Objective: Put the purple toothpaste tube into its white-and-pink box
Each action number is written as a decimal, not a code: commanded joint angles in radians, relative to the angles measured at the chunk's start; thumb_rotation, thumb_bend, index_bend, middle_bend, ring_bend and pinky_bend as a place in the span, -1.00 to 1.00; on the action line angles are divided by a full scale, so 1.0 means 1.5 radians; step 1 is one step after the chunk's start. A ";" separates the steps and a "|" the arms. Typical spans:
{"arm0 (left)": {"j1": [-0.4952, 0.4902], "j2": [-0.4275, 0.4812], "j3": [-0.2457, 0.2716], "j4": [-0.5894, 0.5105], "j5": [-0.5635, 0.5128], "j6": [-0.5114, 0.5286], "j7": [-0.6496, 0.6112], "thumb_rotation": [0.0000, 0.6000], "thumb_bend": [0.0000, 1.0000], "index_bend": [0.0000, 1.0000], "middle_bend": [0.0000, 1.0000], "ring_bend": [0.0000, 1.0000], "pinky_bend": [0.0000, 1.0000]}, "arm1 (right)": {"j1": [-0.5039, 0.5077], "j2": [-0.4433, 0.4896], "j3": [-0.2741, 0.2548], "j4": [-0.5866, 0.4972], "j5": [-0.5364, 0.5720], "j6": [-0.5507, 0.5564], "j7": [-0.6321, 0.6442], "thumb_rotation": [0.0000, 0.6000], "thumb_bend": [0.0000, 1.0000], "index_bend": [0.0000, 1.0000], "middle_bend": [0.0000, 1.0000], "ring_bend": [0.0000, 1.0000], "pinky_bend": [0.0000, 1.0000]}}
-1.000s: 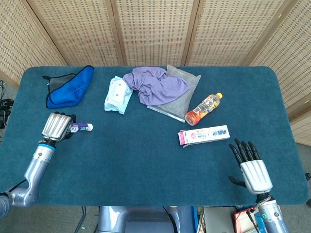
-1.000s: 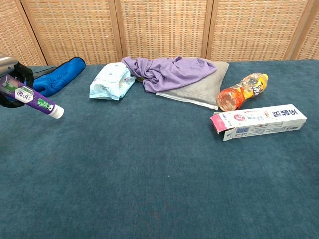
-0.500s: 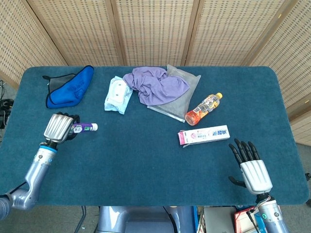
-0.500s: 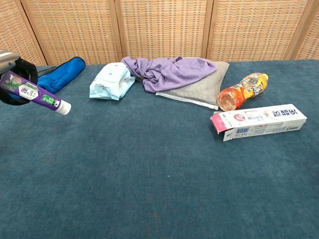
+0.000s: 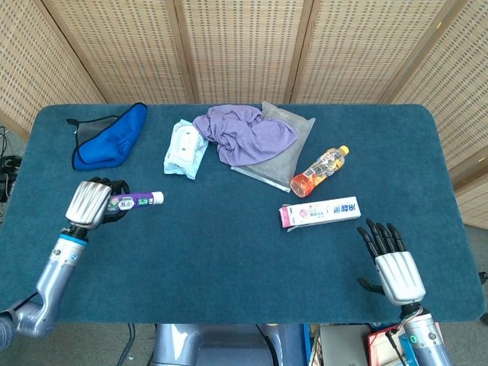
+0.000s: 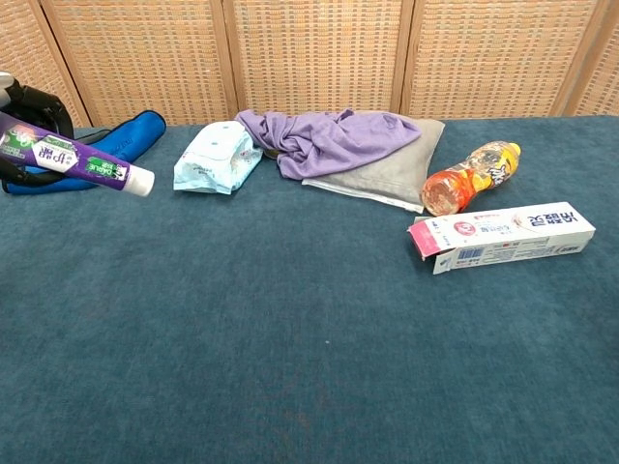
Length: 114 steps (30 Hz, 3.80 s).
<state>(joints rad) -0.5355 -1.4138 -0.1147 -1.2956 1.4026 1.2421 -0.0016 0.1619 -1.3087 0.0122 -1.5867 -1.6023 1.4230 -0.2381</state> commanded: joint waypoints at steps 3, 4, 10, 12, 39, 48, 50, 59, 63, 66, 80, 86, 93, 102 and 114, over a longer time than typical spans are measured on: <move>0.010 0.011 0.001 0.008 0.019 0.013 -0.036 1.00 -0.42 0.59 0.25 0.05 -0.03 | 0.003 -0.002 0.001 0.003 0.002 -0.005 0.003 1.00 -0.72 -1.00 -1.00 -1.00 -1.00; 0.010 0.013 -0.001 0.007 0.019 0.014 -0.039 1.00 -0.42 0.59 0.25 0.05 -0.03 | 0.004 -0.003 0.001 0.004 0.003 -0.008 0.004 1.00 -0.72 -1.00 -1.00 -1.00 -1.00; 0.008 0.035 -0.015 -0.023 0.019 0.018 -0.058 1.00 -0.42 0.59 0.25 0.05 -0.03 | 0.042 -0.008 0.025 0.002 0.025 -0.061 -0.001 1.00 -0.72 -1.00 -1.00 -1.00 -1.00; 0.008 0.041 -0.018 -0.034 0.021 0.020 -0.058 1.00 -0.42 0.59 0.25 0.05 -0.03 | 0.062 -0.005 0.040 -0.008 0.032 -0.082 -0.005 1.00 -0.72 -1.00 -1.00 -1.00 -1.00; 0.006 0.058 -0.021 -0.070 0.037 0.017 -0.052 1.00 -0.42 0.59 0.25 0.05 -0.03 | 0.233 -0.048 0.116 0.075 0.204 -0.311 -0.011 1.00 -0.72 -0.59 -1.00 -1.00 -1.00; 0.004 0.050 -0.020 -0.066 0.039 0.014 -0.046 1.00 -0.42 0.59 0.25 0.05 -0.03 | 0.265 -0.064 0.122 0.098 0.240 -0.340 -0.017 1.00 -0.72 -0.59 -1.00 -1.00 -1.00; 0.003 0.050 -0.020 -0.066 0.040 0.014 -0.045 1.00 -0.42 0.59 0.25 0.05 -0.03 | 0.273 -0.071 0.122 0.105 0.247 -0.345 -0.022 1.00 -0.72 -0.59 -1.00 -1.00 -1.00; 0.003 0.046 -0.019 -0.055 0.041 0.011 -0.049 1.00 -0.42 0.58 0.25 0.05 -0.03 | 0.301 -0.100 0.122 0.143 0.277 -0.365 -0.032 1.00 -0.72 -0.59 -1.00 -1.00 -1.00; 0.002 0.045 -0.019 -0.051 0.042 0.010 -0.050 1.00 -0.42 0.59 0.25 0.05 -0.03 | 0.310 -0.108 0.122 0.157 0.284 -0.370 -0.033 1.00 -0.72 -0.59 -1.00 -1.00 -1.00; 0.002 0.044 -0.019 -0.050 0.044 0.010 -0.050 1.00 -0.42 0.59 0.25 0.05 -0.03 | 0.317 -0.114 0.122 0.167 0.288 -0.374 -0.032 1.00 -0.72 -0.59 -1.00 -1.00 -1.00; 0.001 0.044 -0.017 -0.049 0.054 0.015 -0.050 1.00 -0.42 0.59 0.25 0.05 -0.03 | 0.336 -0.151 0.112 0.236 0.317 -0.400 -0.024 1.00 -0.72 -0.59 -1.00 -1.00 -1.00; 0.001 0.046 -0.017 -0.053 0.056 0.016 -0.049 1.00 -0.42 0.59 0.25 0.05 -0.03 | 0.336 -0.161 0.104 0.257 0.319 -0.402 -0.017 1.00 -0.72 -0.59 -0.99 -1.00 -1.00; 0.001 0.046 -0.015 -0.054 0.058 0.018 -0.047 1.00 -0.42 0.59 0.25 0.05 -0.03 | 0.329 -0.166 0.097 0.275 0.321 -0.396 -0.007 1.00 -0.72 -0.39 -0.77 -1.00 -1.00; 0.003 0.047 -0.015 -0.054 0.058 0.019 -0.049 1.00 -0.42 0.59 0.25 0.05 -0.03 | 0.320 -0.180 0.090 0.298 0.301 -0.377 0.017 1.00 -0.72 0.05 -0.20 -0.54 -0.49; 0.003 0.051 -0.016 -0.060 0.065 0.026 -0.054 1.00 -0.42 0.59 0.25 0.05 -0.03 | 0.312 -0.182 0.097 0.274 0.261 -0.327 0.052 1.00 -0.72 0.23 0.03 -0.23 -0.18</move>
<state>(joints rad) -0.5314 -1.3382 -0.1388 -1.3850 1.4986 1.2797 -0.0815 0.6327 -1.5876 0.1521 -1.1587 -1.2042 0.9193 -0.1660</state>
